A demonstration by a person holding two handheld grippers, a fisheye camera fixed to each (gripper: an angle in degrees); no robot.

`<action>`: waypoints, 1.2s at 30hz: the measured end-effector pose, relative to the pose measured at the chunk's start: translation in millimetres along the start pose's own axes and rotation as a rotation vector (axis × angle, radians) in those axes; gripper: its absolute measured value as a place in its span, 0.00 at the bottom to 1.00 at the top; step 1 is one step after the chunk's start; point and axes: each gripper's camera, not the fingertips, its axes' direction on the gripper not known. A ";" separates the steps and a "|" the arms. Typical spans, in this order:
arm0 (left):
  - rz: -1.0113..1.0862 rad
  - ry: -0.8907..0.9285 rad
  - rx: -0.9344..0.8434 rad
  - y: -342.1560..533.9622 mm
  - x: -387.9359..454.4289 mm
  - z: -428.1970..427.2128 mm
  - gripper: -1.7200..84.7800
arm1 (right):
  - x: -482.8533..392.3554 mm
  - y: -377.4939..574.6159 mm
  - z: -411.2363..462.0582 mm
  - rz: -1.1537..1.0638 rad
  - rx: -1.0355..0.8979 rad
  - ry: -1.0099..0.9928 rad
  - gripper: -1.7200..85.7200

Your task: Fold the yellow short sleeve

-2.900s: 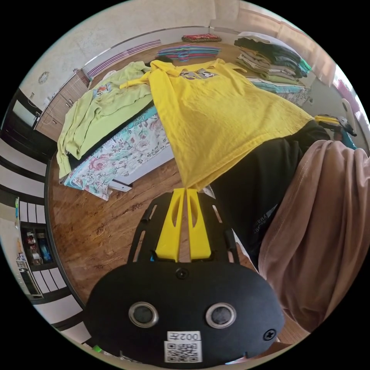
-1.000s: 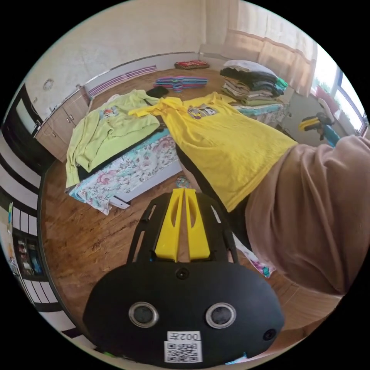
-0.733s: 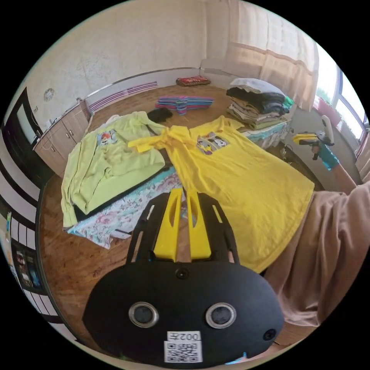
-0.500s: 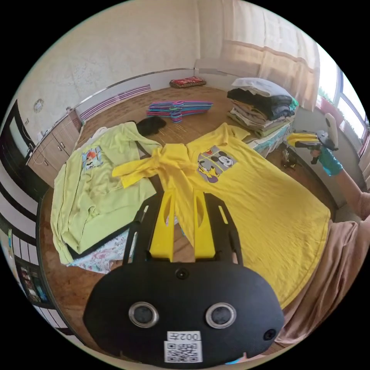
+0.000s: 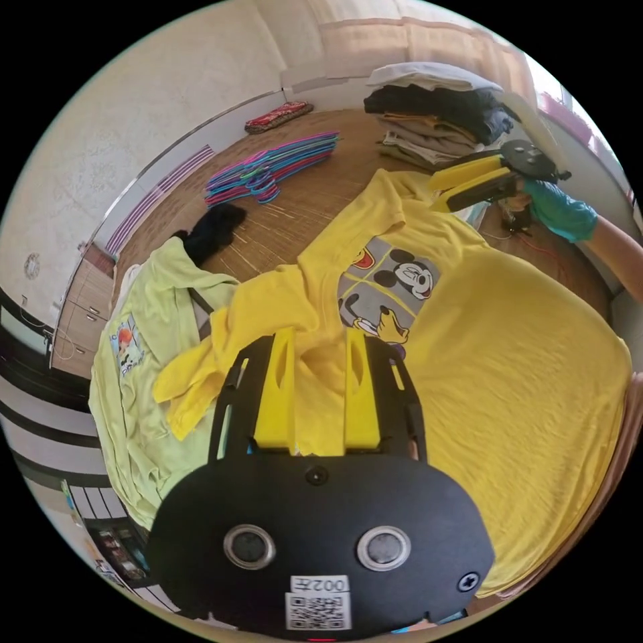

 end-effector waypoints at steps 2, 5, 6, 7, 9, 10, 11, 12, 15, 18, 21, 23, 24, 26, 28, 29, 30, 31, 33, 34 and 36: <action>0.013 0.006 -0.012 -3.9 8.3 12.1 0.10 | 4.3 -14.2 17.8 0.012 -0.028 -0.018 0.15; 0.014 0.021 -0.015 -6.7 17.6 26.4 0.09 | 7.0 -26.8 35.8 0.020 -0.051 -0.012 0.14; 0.019 0.012 -0.020 -7.6 21.6 31.3 0.09 | 7.0 -28.7 38.7 0.017 -0.052 -0.011 0.14; 0.020 0.008 -0.020 -8.0 23.5 33.3 0.09 | 6.8 -32.3 43.7 0.012 -0.055 -0.009 0.14; 0.007 -0.023 -0.017 -10.1 30.1 39.2 0.08 | 7.6 -37.2 49.5 0.015 -0.065 0.001 0.13; 0.008 -0.032 -0.018 -10.9 32.0 40.2 0.08 | 8.7 -40.4 51.0 0.018 -0.070 0.009 0.12; 0.007 -0.039 -0.021 -13.2 34.9 41.2 0.07 | 9.9 -43.8 49.7 0.021 -0.066 0.014 0.10; 0.003 -0.032 -0.020 -16.1 36.8 39.9 0.07 | 10.4 -45.7 48.1 0.019 -0.061 0.019 0.09; -0.020 -0.072 0.005 -25.5 36.7 25.8 0.06 | 13.8 -58.5 35.0 0.005 -0.025 0.036 0.06; -0.042 -0.085 0.050 -42.2 25.3 8.0 0.06 | 21.4 -79.1 16.0 0.000 0.043 0.053 0.05; -0.063 -0.139 0.066 -67.6 6.1 3.3 0.06 | 38.2 -107.8 4.2 0.034 0.091 0.057 0.05; -0.076 -0.164 0.057 -85.8 -6.8 8.5 0.06 | 53.2 -132.6 3.1 0.079 0.114 0.040 0.04; -0.082 -0.179 0.054 -97.8 -14.8 14.3 0.06 | 56.2 -138.8 4.1 0.085 0.116 0.038 0.04; -0.094 -0.195 0.037 -114.0 -26.0 27.5 0.06 | 66.3 -163.5 12.2 0.104 0.105 0.039 0.04; -0.105 -0.210 0.006 -128.3 -36.1 45.4 0.06 | 71.2 -180.8 20.1 0.106 0.089 0.039 0.04; -0.108 -0.219 -0.016 -136.4 -41.7 58.4 0.06 | 73.2 -191.5 25.7 0.101 0.076 0.047 0.04; -0.113 -0.222 -0.039 -143.3 -47.1 71.7 0.06 | 74.1 -196.4 28.8 0.098 0.069 0.054 0.04; -0.118 -0.223 -0.048 -146.3 -49.6 78.2 0.06 | 75.9 -205.4 35.4 0.094 0.053 0.067 0.04; -0.134 -0.202 -0.084 -155.5 -58.1 104.3 0.06 | 79.5 -216.6 46.4 0.093 0.023 0.075 0.05; -0.141 -0.194 -0.091 -157.0 -60.0 110.5 0.06 | 82.1 -222.5 53.2 0.094 0.007 0.073 0.05; -0.167 -0.160 -0.118 -160.2 -66.7 133.8 0.05 | 86.1 -229.3 62.4 0.088 -0.013 0.055 0.07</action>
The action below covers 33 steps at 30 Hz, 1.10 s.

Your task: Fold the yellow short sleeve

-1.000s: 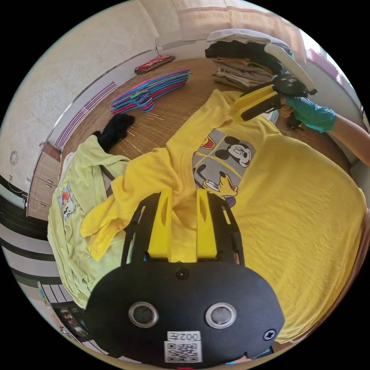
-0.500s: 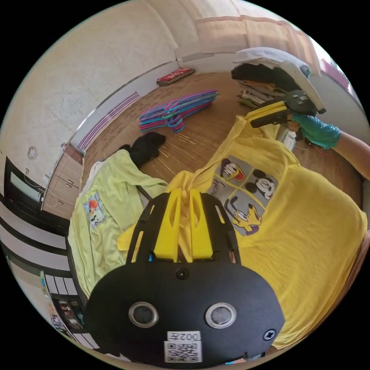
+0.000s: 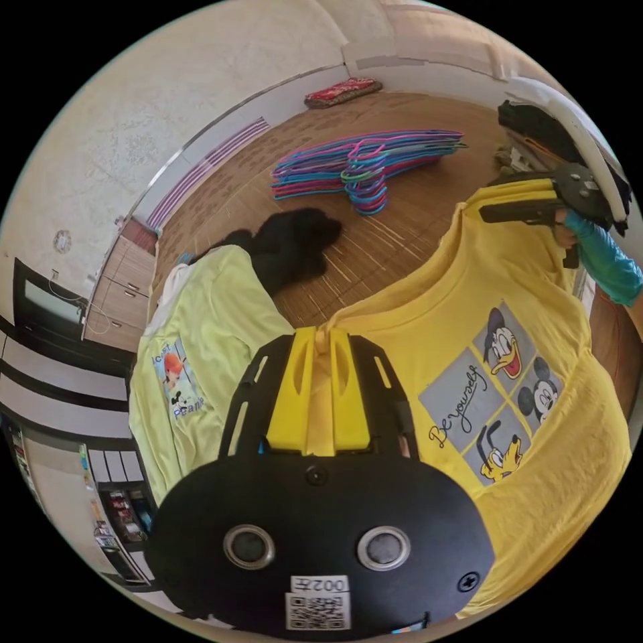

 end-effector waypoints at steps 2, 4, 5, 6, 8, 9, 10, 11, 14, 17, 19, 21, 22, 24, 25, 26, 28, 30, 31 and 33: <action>-0.019 0.034 0.001 -0.9 -3.0 10.5 0.05 | 6.5 -5.8 7.2 -0.005 -0.016 -0.070 0.09; -0.045 0.076 0.021 1.4 -9.1 13.3 0.04 | 11.3 -6.3 3.7 -0.011 -0.004 -0.108 0.11; -0.064 0.092 0.036 4.1 -14.3 12.5 0.04 | 14.0 -5.5 -2.0 -0.018 0.011 -0.111 0.11; -0.081 0.100 0.045 7.3 -20.2 10.8 0.05 | 15.4 -4.9 -5.2 -0.020 0.018 -0.110 0.11; -0.101 0.115 0.064 14.3 -29.3 6.6 0.05 | 22.3 -2.1 -16.7 -0.017 0.014 -0.096 0.11; -0.109 0.127 0.076 20.3 -34.9 3.3 0.05 | 23.8 -1.0 -19.2 -0.018 0.010 -0.092 0.11; -0.111 0.132 0.080 23.8 -37.3 1.7 0.05 | 26.6 1.8 -24.1 -0.019 -0.001 -0.074 0.11; -0.109 0.140 0.086 31.5 -40.9 -1.4 0.05 | 28.6 5.4 -28.3 -0.023 -0.014 -0.051 0.11; -0.094 0.138 0.087 56.1 -45.9 -7.0 0.06 | 32.6 16.3 -35.1 -0.026 -0.052 -0.004 0.11; -0.091 0.139 0.076 85.6 -49.5 -9.0 0.08 | 36.1 26.4 -38.1 -0.011 -0.087 0.039 0.11; -0.090 0.141 0.072 104.5 -51.1 -9.0 0.09 | 38.0 31.3 -39.1 0.006 -0.102 0.057 0.11; -0.086 0.155 0.062 128.4 -53.8 -7.6 0.09 | 39.8 34.3 -39.6 0.026 -0.114 0.060 0.11; -0.086 0.167 0.061 134.1 -55.0 -7.1 0.10 | 40.2 35.1 -40.1 0.036 -0.119 0.059 0.11; -0.086 0.223 0.067 155.2 -60.4 -6.4 0.10 | 39.3 34.2 -40.5 0.045 -0.127 0.065 0.11; -0.083 0.233 0.070 159.8 -61.3 -6.4 0.10 | 38.0 32.5 -41.1 0.044 -0.128 0.072 0.11; -0.076 0.240 0.068 167.6 -62.8 -5.1 0.11 | 37.0 30.1 -43.1 0.049 -0.123 0.080 0.11; -0.075 0.227 0.051 176.4 -65.0 0.1 0.11 | 37.1 24.9 -44.6 0.070 -0.132 0.099 0.11; -0.077 0.215 0.026 183.3 -66.4 10.0 0.10 | 37.0 19.9 -45.7 0.085 -0.144 0.133 0.10; -0.075 0.207 0.021 184.3 -65.9 12.7 0.10 | 35.7 17.3 -46.0 0.080 -0.151 0.164 0.10; -0.068 0.165 0.014 186.2 -61.5 22.7 0.09 | 33.6 13.8 -48.7 0.074 -0.148 0.181 0.09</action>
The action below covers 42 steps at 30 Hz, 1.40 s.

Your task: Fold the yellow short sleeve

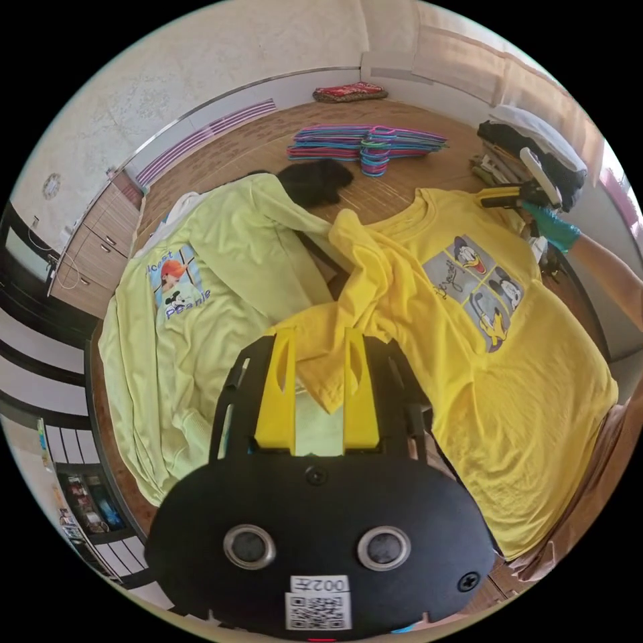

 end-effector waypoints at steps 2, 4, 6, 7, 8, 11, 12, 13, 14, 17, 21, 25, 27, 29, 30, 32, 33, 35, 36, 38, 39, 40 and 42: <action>0.004 -0.027 -0.008 -0.3 2.3 9.0 0.07 | -0.6 -4.4 -5.9 0.005 -0.009 0.003 0.09; 0.005 -0.043 -0.018 -1.0 4.1 17.1 0.04 | -0.8 -6.5 -11.5 0.001 -0.014 0.004 0.09; -0.006 -0.056 -0.009 0.0 4.0 21.3 0.02 | -0.5 -7.7 -18.6 -0.004 -0.018 0.002 0.09; -0.009 -0.059 -0.005 0.5 3.6 21.1 0.01 | -0.3 -8.0 -24.5 -0.010 -0.015 0.003 0.10; -0.012 -0.056 0.005 1.9 2.6 18.8 0.01 | -0.2 -7.8 -31.7 -0.016 -0.005 0.002 0.10; 0.006 -0.030 0.038 8.4 0.5 6.9 0.01 | -2.3 -7.9 -53.0 -0.037 0.038 -0.016 0.10; 0.022 -0.029 0.040 12.0 0.0 2.8 0.02 | -3.6 -8.3 -57.5 -0.045 0.048 -0.022 0.10; 0.032 -0.030 0.038 14.0 -0.2 1.3 0.02 | -7.2 -9.6 -66.5 -0.059 0.070 -0.035 0.11; 0.050 -0.036 0.030 18.6 -1.2 -0.4 0.03 | -12.3 -11.8 -75.5 -0.077 0.096 -0.055 0.11; 0.021 -0.052 0.004 33.7 -10.6 0.7 0.07 | -32.2 -22.4 -97.7 -0.125 0.160 -0.132 0.11; -0.156 -0.036 -0.001 65.2 -23.8 2.6 0.13 | -70.2 -42.3 -123.9 -0.205 0.242 -0.236 0.12; -0.286 0.005 0.025 95.7 -22.3 7.6 0.13 | -129.6 -72.2 -151.1 -0.347 0.315 -0.356 0.14; -0.336 0.035 0.048 111.0 -21.0 13.5 0.10 | -157.2 -85.4 -160.4 -0.408 0.342 -0.405 0.15; -0.361 0.063 0.056 119.9 -22.5 19.7 0.08 | -194.1 -102.0 -166.8 -0.488 0.355 -0.443 0.16; -0.383 0.084 0.057 125.4 -25.0 24.1 0.06 | -203.5 -105.5 -167.6 -0.511 0.355 -0.446 0.16; -0.417 0.117 0.066 133.9 -29.0 29.1 0.04 | -240.3 -114.7 -170.1 -0.606 0.362 -0.437 0.17; -0.430 0.119 0.074 139.4 -30.5 30.5 0.03 | -248.9 -116.4 -170.5 -0.630 0.362 -0.439 0.17; -0.436 0.108 0.084 146.7 -30.2 30.6 0.02 | -279.1 -124.1 -170.5 -0.696 0.350 -0.470 0.17; -0.438 0.108 0.091 151.5 -29.0 29.4 0.02 | -285.7 -126.4 -169.9 -0.706 0.345 -0.479 0.17; -0.440 0.108 0.114 159.4 -26.4 23.5 0.01 | -309.6 -138.1 -166.5 -0.725 0.315 -0.490 0.17; -0.441 0.105 0.131 164.9 -24.3 18.1 0.01 | -314.5 -141.3 -165.8 -0.725 0.309 -0.496 0.17; -0.443 0.102 0.138 167.7 -23.4 15.4 0.01 | -323.3 -148.3 -164.6 -0.722 0.295 -0.515 0.17; -0.439 0.094 0.152 177.5 -19.1 6.7 0.01 | -334.9 -158.6 -163.2 -0.710 0.270 -0.549 0.17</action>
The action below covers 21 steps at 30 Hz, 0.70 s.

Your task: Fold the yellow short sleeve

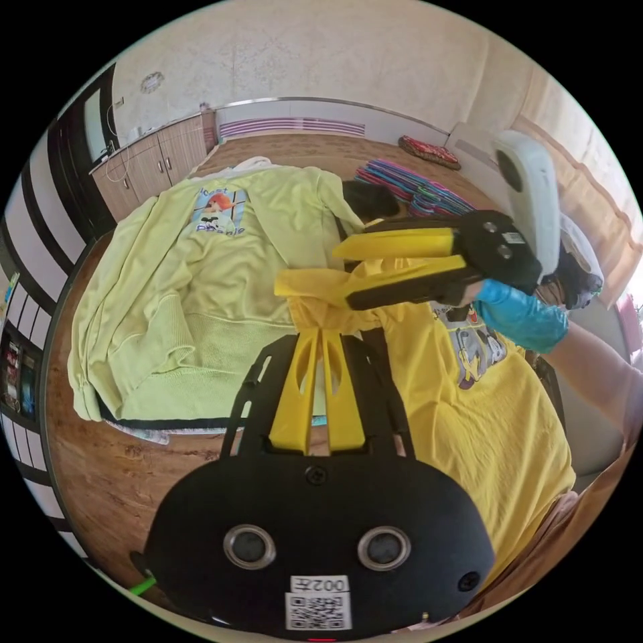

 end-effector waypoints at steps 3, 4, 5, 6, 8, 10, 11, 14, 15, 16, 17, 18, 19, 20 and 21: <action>0.007 -0.002 0.005 11.2 0.3 -2.7 0.01 | -3.1 -18.2 13.8 0.014 -0.029 -0.034 0.16; 0.006 -0.006 0.006 13.3 -0.3 -2.1 0.01 | -5.6 -22.8 19.6 0.012 -0.052 -0.020 0.15; 0.004 -0.006 0.013 17.4 -2.3 -0.6 0.02 | -7.5 -25.9 24.5 0.016 -0.078 0.011 0.13; -0.004 -0.002 0.020 21.3 -5.5 0.8 0.02 | -8.0 -26.9 26.0 0.018 -0.087 0.026 0.12; -0.021 0.013 0.028 26.3 -11.9 1.9 0.05 | -6.4 -28.0 23.3 0.038 -0.078 0.061 0.09; -0.037 0.021 0.029 30.3 -18.7 2.9 0.09 | -1.6 -27.9 14.2 0.064 -0.042 0.068 0.06; -0.047 0.013 0.029 32.6 -22.5 3.7 0.11 | 2.7 -28.0 6.4 0.080 -0.015 0.065 0.05; -0.045 0.032 0.035 36.7 -28.6 5.0 0.11 | 13.9 -31.3 -12.8 0.087 0.038 0.043 0.03; -0.051 0.043 0.040 37.3 -31.2 5.5 0.10 | 15.9 -32.6 -16.3 0.080 0.045 0.035 0.03; -0.050 0.050 0.045 37.5 -32.0 5.5 0.10 | 19.8 -35.5 -23.0 0.070 0.055 0.025 0.02; -0.044 0.070 0.052 37.3 -33.3 5.9 0.07 | 23.3 -38.7 -30.1 0.062 0.068 0.016 0.02; -0.045 0.087 0.057 36.6 -34.6 6.0 0.05 | 24.8 -40.3 -33.7 0.055 0.075 0.012 0.02; -0.044 0.095 0.058 36.2 -34.9 5.8 0.04 | 27.2 -43.9 -40.7 0.040 0.085 0.002 0.02; -0.042 0.102 0.063 35.3 -35.1 3.7 0.02 | 29.0 -47.6 -47.1 0.021 0.092 -0.006 0.02; -0.046 0.100 0.072 34.8 -35.1 -1.8 0.01 | 29.6 -49.6 -50.2 0.009 0.094 -0.011 0.02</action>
